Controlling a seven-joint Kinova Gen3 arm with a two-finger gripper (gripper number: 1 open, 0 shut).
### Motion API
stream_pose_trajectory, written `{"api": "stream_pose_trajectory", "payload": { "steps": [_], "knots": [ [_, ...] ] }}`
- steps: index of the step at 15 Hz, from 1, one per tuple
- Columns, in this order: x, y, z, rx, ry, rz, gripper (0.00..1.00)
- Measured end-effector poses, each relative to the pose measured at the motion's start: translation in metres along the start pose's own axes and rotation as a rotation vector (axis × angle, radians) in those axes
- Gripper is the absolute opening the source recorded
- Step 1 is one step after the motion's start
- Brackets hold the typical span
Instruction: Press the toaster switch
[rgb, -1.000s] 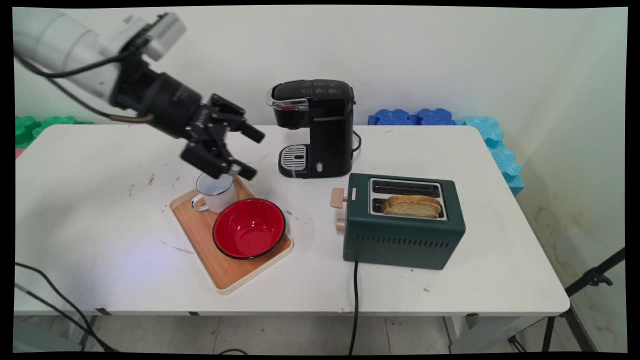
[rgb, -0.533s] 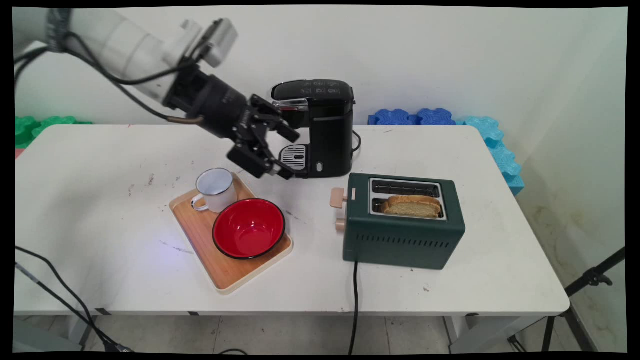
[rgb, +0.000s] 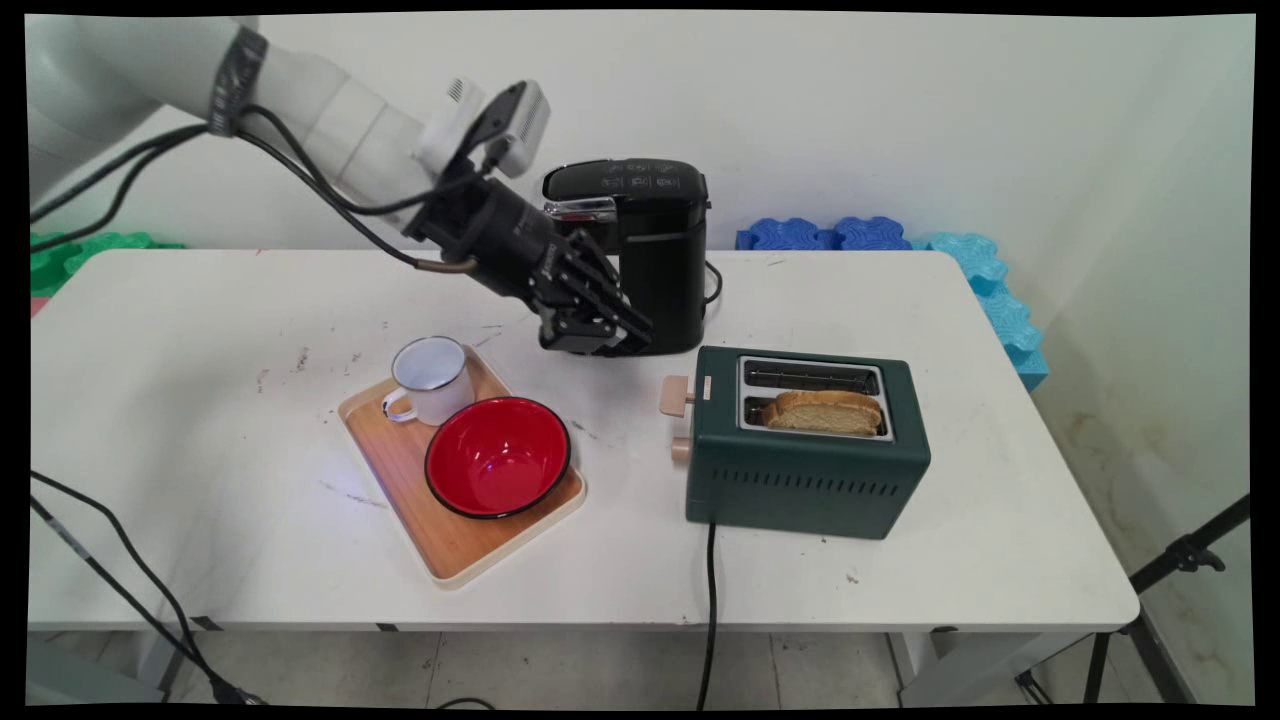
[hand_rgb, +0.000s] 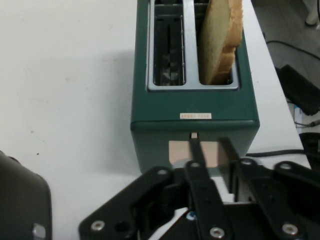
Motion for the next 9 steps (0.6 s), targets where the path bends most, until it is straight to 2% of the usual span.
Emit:
{"api": "stream_pose_trajectory", "payload": {
  "steps": [9],
  "knots": [
    [-0.01, -0.003, 0.033, -0.02, -0.033, 0.017, 0.0]
  ]
}}
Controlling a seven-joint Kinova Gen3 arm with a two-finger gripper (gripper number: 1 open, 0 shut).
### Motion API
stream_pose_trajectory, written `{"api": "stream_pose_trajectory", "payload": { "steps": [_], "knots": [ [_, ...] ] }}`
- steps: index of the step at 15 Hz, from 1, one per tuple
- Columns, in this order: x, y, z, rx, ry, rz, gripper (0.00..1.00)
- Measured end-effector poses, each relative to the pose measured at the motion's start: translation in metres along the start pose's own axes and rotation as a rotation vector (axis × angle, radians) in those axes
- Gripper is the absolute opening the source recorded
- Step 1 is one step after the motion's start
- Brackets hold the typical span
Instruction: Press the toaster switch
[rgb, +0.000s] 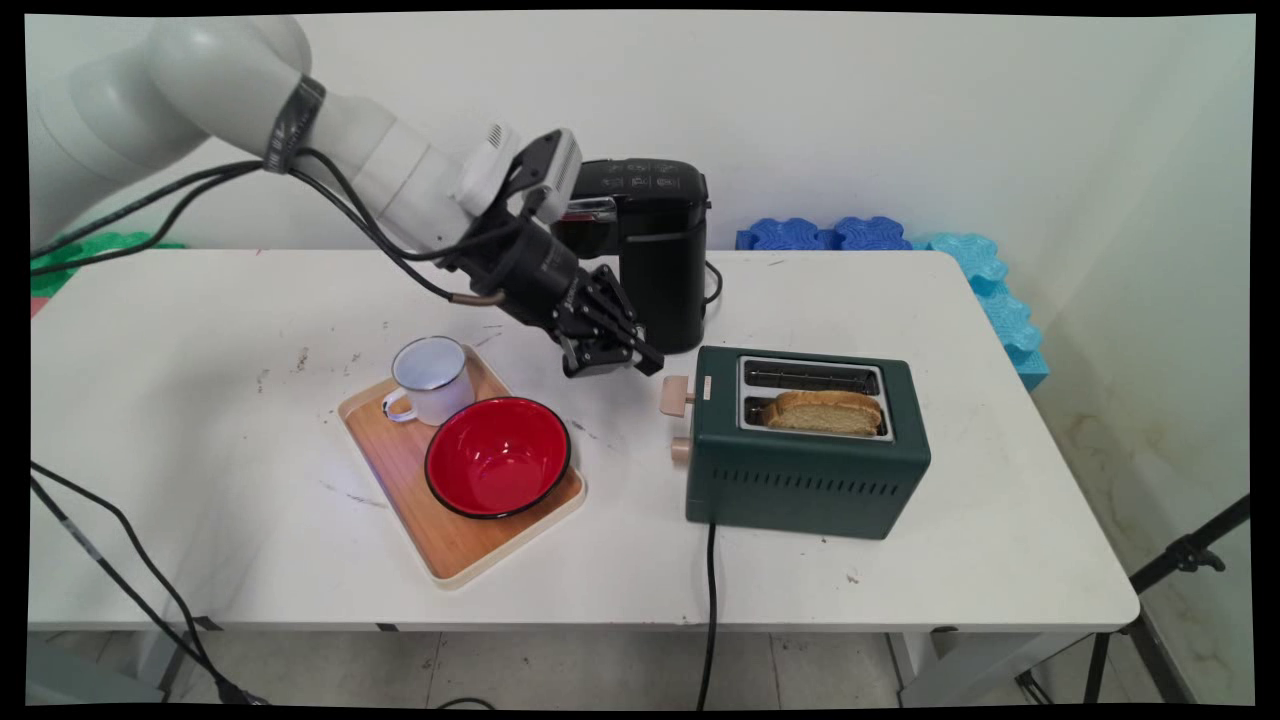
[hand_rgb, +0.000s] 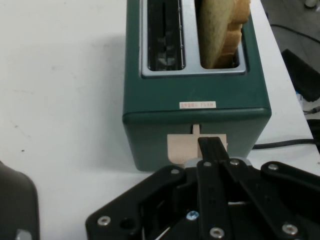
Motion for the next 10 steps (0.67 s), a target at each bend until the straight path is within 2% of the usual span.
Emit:
{"api": "stream_pose_trajectory", "payload": {
  "steps": [10],
  "knots": [
    [-0.007, 0.0, 0.029, -0.002, -0.023, 0.006, 0.0]
  ]
}}
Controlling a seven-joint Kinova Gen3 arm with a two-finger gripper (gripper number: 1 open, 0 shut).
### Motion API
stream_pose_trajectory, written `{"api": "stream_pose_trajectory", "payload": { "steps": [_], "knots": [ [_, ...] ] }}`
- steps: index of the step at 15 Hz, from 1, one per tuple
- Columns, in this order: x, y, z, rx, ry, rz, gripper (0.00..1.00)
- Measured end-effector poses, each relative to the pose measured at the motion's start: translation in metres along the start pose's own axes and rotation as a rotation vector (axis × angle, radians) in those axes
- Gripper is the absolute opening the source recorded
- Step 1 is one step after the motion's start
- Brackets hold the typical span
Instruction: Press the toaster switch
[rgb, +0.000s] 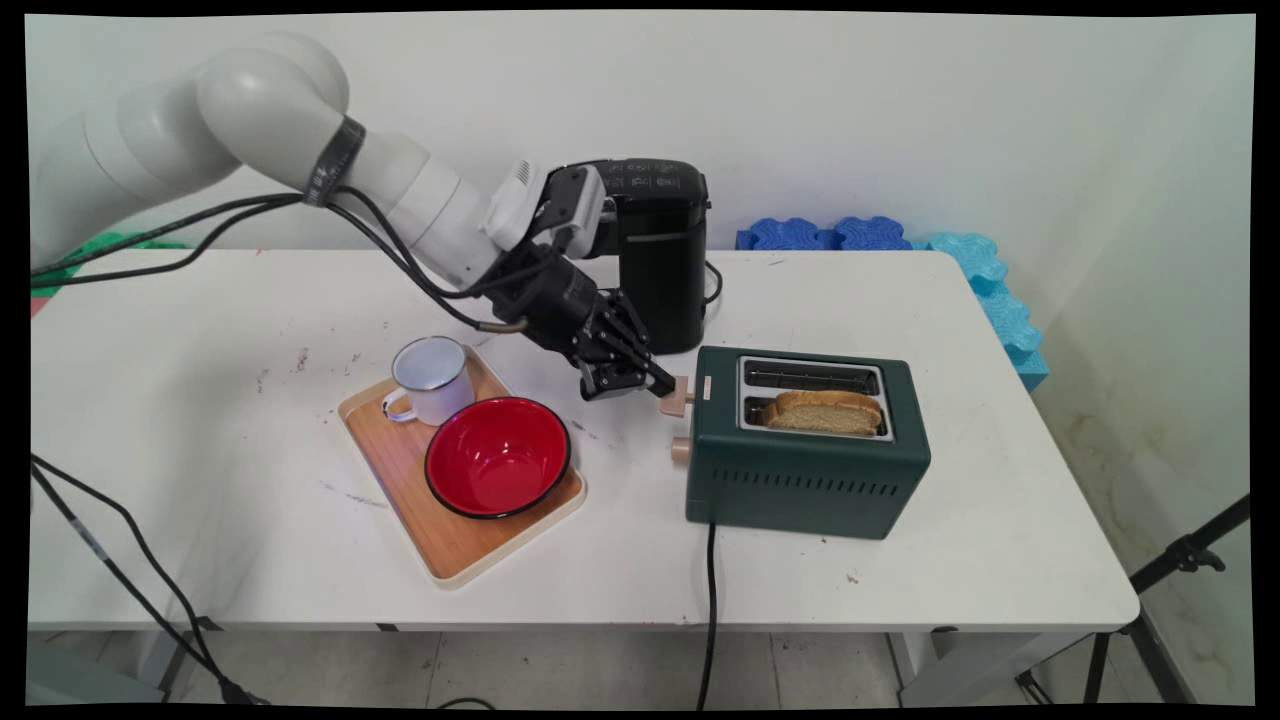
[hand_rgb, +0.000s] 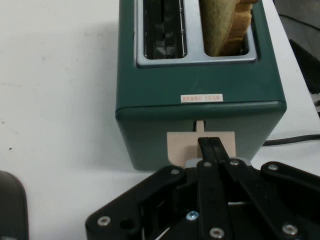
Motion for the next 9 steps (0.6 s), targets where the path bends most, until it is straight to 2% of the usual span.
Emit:
{"api": "stream_pose_trajectory", "payload": {
  "steps": [9],
  "knots": [
    [-0.007, 0.003, 0.017, 0.002, -0.016, -0.007, 0.0]
  ]
}}
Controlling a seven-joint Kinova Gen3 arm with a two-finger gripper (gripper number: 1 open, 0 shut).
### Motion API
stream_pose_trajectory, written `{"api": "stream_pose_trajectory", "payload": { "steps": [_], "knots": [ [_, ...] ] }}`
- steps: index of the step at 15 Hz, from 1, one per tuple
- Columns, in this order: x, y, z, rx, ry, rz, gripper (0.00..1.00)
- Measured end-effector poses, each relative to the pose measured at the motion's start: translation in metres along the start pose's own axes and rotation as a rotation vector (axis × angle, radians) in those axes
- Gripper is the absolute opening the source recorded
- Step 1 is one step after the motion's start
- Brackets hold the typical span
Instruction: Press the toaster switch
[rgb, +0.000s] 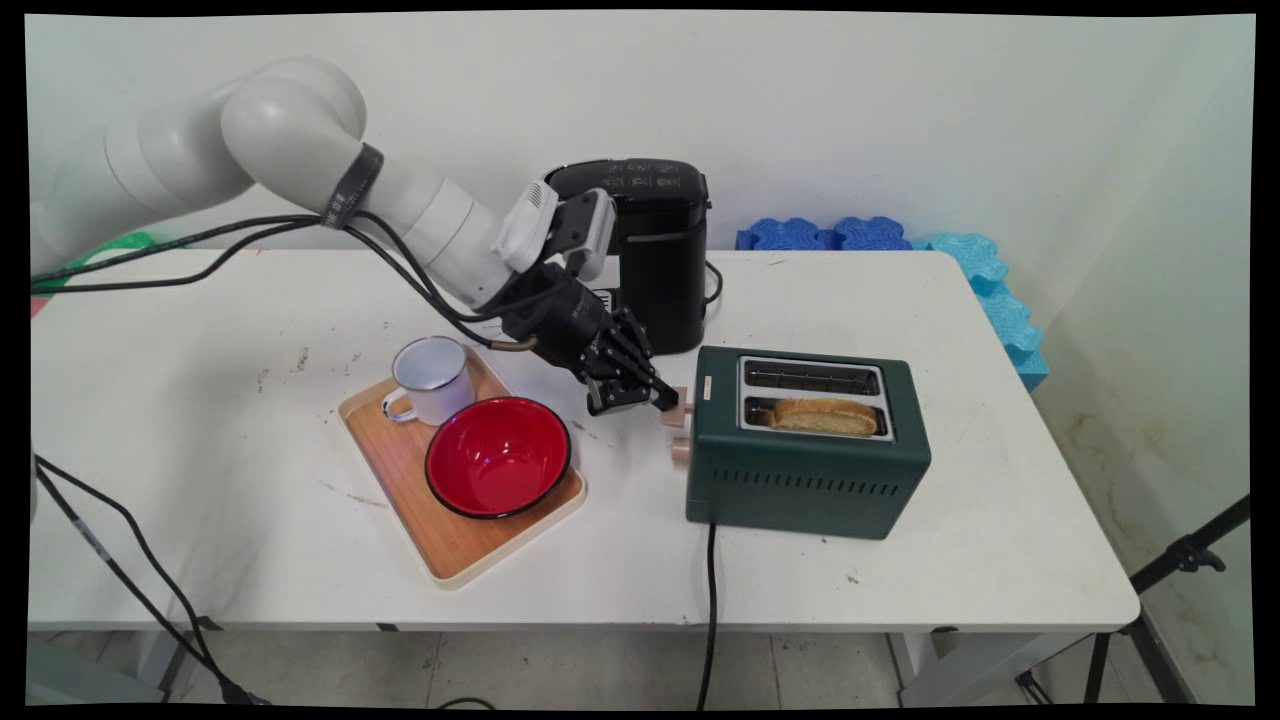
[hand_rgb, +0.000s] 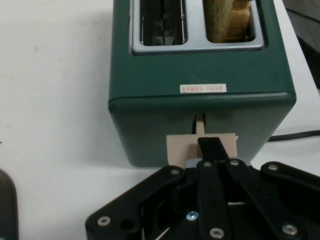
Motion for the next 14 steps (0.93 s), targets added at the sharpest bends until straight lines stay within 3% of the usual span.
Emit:
{"api": "stream_pose_trajectory", "payload": {
  "steps": [14],
  "knots": [
    [-0.012, 0.004, 0.018, 0.004, -0.022, -0.02, 0.0]
  ]
}}
